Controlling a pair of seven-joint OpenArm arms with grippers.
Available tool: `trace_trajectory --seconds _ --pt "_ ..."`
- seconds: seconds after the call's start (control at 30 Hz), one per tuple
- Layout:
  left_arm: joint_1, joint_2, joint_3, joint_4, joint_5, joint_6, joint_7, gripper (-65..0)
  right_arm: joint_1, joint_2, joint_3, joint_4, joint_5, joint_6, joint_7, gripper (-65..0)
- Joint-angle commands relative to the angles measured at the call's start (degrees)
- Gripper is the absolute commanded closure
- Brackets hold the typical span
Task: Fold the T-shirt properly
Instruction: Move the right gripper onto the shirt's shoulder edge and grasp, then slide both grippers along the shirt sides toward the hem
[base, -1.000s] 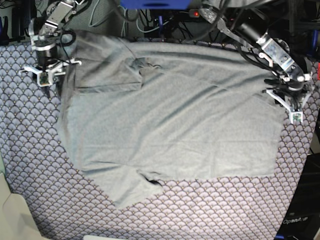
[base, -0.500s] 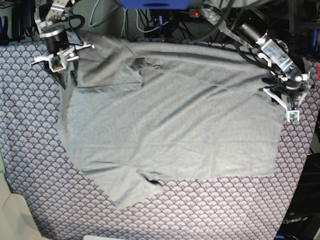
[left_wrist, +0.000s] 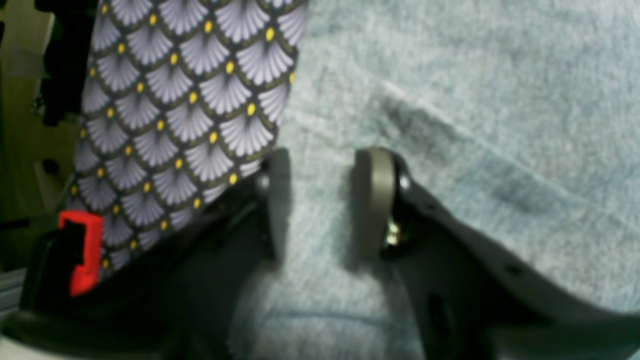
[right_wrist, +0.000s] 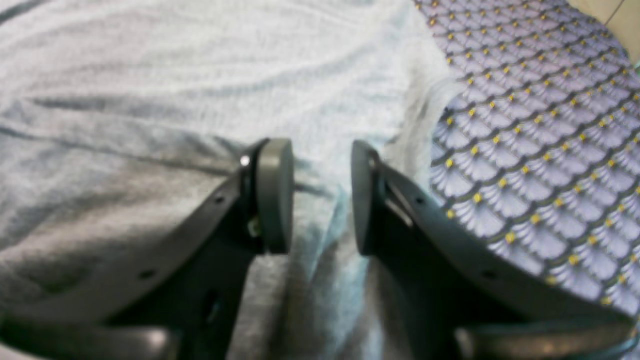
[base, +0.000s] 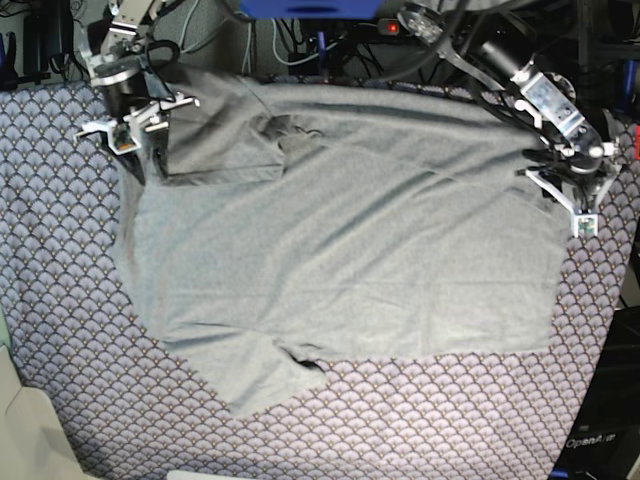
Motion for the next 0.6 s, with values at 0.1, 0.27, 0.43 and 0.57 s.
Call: trace_trajectory --seconds 0.1,0.27,0.43,0.57 --pt "-1.0 -0.6 0.2 1.3 -0.3 0.3 -0.7 -21.8 1.3 0.2 0.3 -1.4 -2.6 -0.2 1.7 -21.4" --pt "-1.0 -0.6 0.2 1.3 -0.3 0.3 -0.7 -21.8 2.3 0.2 0.5 -3.8 -5.0 -0.2 1.7 -21.4" --pt "-1.0 -0.6 0.1 1.4 -0.3 0.3 -0.7 -21.8 2.6 0.2 0.5 -3.6 -5.0 -0.2 1.7 -21.4" --pt "-1.0 -0.3 0.1 2.1 -0.3 0.3 -0.7 -21.8 3.8 0.2 0.7 -3.1 -5.0 -0.2 1.7 -21.4"
